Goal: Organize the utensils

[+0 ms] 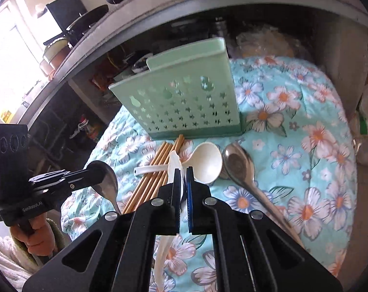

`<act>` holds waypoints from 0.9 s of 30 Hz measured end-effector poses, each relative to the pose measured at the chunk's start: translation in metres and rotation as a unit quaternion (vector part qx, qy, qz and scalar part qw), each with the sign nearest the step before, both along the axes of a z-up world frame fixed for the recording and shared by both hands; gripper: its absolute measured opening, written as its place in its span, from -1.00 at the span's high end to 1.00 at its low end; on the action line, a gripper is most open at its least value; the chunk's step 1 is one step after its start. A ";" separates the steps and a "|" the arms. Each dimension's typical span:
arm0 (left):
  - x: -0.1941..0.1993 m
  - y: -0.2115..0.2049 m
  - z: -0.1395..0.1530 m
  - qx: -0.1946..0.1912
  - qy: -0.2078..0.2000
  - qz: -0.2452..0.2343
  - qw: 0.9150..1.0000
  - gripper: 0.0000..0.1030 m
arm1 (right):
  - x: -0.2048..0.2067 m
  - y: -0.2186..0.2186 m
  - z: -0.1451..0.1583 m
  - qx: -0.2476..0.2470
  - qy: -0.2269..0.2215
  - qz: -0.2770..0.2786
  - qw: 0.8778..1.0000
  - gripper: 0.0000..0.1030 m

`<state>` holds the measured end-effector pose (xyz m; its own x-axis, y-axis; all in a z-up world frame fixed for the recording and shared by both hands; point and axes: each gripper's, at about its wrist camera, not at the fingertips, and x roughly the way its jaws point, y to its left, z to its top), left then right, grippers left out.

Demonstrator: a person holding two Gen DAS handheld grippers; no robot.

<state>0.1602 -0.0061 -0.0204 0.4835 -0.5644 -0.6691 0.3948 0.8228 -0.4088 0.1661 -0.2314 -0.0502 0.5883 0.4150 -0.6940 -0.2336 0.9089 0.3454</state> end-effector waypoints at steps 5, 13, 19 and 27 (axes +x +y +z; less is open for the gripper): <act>0.009 0.015 0.056 -0.003 -0.070 0.036 0.997 0.95 | -0.008 -0.006 0.058 -0.026 -0.084 -0.023 0.996 0.91; 0.047 0.032 0.136 0.007 -0.189 0.153 0.970 0.95 | 0.004 -0.032 0.145 -0.014 -0.211 -0.087 0.974 0.91; 0.088 0.033 0.151 0.017 -0.228 0.223 0.948 0.95 | 0.037 -0.041 0.183 0.018 -0.267 -0.122 0.956 0.91; 0.133 0.026 0.121 0.039 -0.235 0.232 0.943 0.95 | 0.100 -0.032 0.180 0.002 -0.292 -0.142 0.946 0.91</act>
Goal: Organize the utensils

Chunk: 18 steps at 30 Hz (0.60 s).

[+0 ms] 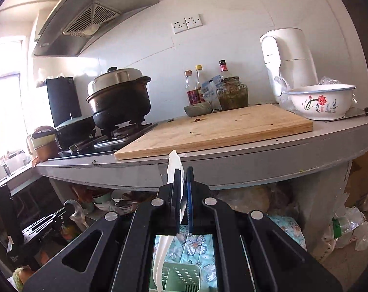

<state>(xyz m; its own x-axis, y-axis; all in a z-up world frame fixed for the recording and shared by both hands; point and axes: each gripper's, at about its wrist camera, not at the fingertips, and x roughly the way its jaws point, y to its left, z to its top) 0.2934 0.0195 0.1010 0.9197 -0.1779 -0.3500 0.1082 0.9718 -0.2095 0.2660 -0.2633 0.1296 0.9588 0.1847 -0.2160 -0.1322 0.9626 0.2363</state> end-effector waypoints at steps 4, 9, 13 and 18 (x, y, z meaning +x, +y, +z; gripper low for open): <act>0.011 -0.007 -0.025 0.011 0.004 -0.002 1.000 0.94 | 0.028 0.006 -0.026 -0.010 0.023 -0.001 1.000 0.91; 0.017 -0.012 -0.047 0.021 0.017 -0.015 1.000 0.94 | 0.041 0.007 -0.056 -0.026 0.039 -0.007 0.999 0.91; 0.019 -0.011 -0.056 0.013 0.024 -0.020 0.999 0.94 | 0.044 0.004 -0.072 -0.025 0.049 -0.007 0.998 0.91; 0.015 0.000 -0.048 -0.007 0.012 -0.008 1.000 0.94 | 0.047 0.002 -0.082 -0.021 0.055 -0.004 0.998 0.91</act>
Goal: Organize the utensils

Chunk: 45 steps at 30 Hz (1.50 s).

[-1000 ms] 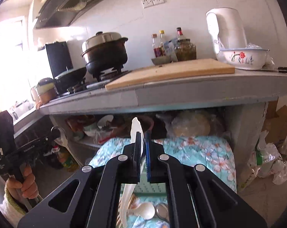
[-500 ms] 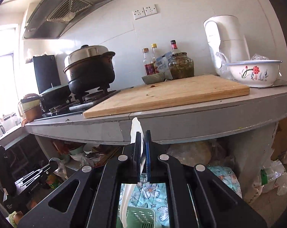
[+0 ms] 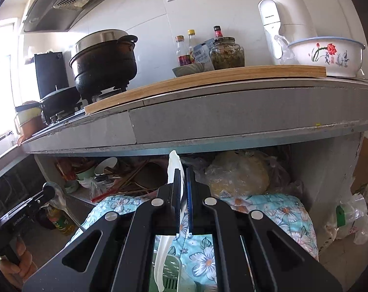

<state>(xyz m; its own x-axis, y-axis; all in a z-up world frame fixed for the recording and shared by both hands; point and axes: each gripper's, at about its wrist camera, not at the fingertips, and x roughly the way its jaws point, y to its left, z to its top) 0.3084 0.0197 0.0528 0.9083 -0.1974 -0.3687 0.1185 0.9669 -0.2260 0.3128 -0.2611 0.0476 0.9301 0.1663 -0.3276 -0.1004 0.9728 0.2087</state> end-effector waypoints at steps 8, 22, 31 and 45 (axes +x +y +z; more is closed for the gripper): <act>-0.034 0.025 0.049 -0.063 -0.048 -0.030 0.996 0.94 | -0.007 0.000 0.010 0.001 -0.018 0.001 1.000 0.91; -0.034 -0.002 0.012 0.008 -0.012 -0.030 0.999 0.93 | -0.012 0.002 0.006 0.002 -0.006 0.003 1.000 0.91; -0.021 -0.010 -0.019 0.004 0.045 -0.068 0.997 0.83 | -0.008 0.005 -0.017 0.006 0.023 0.008 1.000 0.90; -0.037 -0.003 -0.019 -0.031 0.035 -0.089 0.995 0.08 | -0.016 0.006 -0.032 -0.006 0.029 0.015 0.999 0.81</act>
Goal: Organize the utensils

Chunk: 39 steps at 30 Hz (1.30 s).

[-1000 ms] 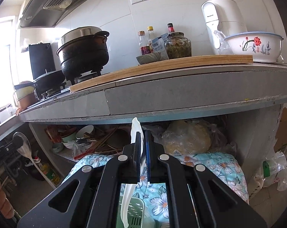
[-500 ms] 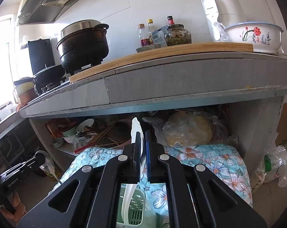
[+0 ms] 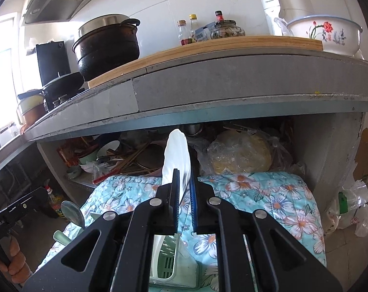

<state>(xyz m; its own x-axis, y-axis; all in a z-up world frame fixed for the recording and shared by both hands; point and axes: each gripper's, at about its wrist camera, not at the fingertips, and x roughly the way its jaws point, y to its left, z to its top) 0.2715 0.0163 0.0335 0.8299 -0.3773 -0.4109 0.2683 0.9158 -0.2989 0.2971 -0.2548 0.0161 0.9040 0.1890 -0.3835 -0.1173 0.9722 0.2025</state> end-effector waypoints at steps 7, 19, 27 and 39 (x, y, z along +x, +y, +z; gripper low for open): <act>-0.006 0.008 0.004 -0.010 -0.001 0.008 1.000 0.08 | -0.018 0.024 0.007 -0.075 -0.048 0.008 0.996 0.86; -0.015 0.010 0.000 -0.006 0.001 0.013 1.000 0.08 | -0.014 0.050 -0.003 -0.144 -0.094 0.003 0.985 0.90; -0.018 0.017 -0.007 -0.001 0.011 0.012 1.000 0.08 | -0.022 0.012 -0.014 -0.038 -0.013 0.032 0.999 0.86; -0.043 0.009 -0.016 0.012 0.024 -0.020 0.999 0.08 | -0.076 -0.041 -0.029 0.082 0.049 0.049 0.994 0.27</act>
